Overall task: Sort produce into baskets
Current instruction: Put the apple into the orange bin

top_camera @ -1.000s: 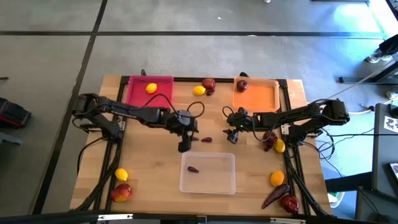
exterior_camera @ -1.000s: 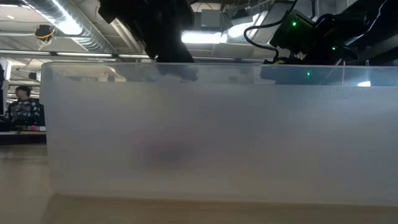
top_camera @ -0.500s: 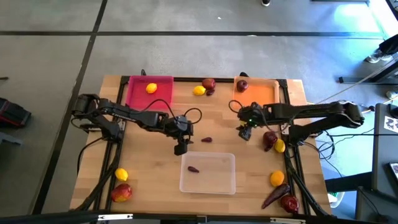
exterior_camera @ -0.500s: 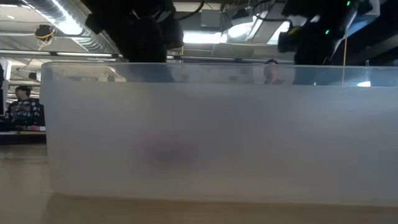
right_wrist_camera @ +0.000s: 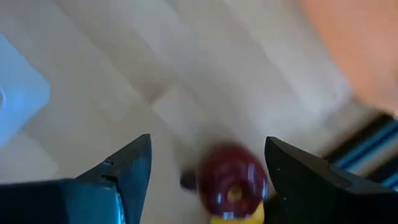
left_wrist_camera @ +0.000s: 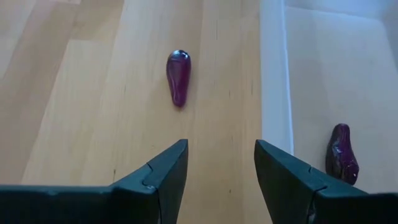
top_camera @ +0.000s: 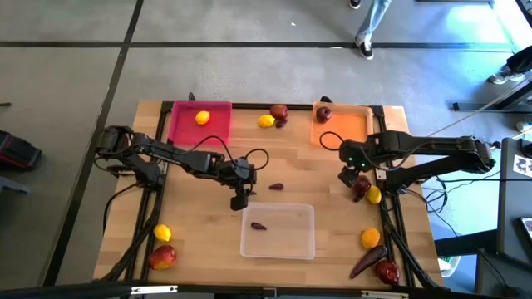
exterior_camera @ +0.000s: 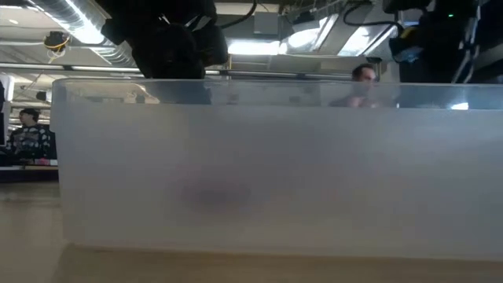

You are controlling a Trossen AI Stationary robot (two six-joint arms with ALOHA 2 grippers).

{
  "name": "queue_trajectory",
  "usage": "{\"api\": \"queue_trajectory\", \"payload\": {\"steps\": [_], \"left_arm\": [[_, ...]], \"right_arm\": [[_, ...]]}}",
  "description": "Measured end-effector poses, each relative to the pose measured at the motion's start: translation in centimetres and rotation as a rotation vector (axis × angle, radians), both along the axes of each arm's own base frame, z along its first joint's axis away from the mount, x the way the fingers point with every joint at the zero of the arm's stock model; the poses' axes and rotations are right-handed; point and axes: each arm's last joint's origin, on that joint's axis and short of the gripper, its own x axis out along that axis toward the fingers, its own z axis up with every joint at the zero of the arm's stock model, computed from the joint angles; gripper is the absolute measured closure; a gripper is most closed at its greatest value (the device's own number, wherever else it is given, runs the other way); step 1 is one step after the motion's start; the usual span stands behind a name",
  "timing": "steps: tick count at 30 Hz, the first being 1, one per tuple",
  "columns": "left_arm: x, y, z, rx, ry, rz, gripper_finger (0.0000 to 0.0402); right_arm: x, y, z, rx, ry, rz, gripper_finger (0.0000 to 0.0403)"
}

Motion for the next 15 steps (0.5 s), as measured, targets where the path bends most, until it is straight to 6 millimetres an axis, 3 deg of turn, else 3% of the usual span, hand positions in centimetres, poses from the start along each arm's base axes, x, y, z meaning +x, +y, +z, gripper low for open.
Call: {"api": "queue_trajectory", "payload": {"steps": [7, 15], "left_arm": [[0.0, 0.0, 0.0, 0.000, -0.004, 0.000, 0.0222], [0.0, 0.0, 0.0, 0.001, -0.004, 0.000, 0.0222]], "right_arm": [[-0.2, 0.3, -0.2, 0.104, 0.027, 0.019, 0.0117], [-1.4, 0.3, -0.3, 0.084, 0.151, -0.063, 0.0017]]}}
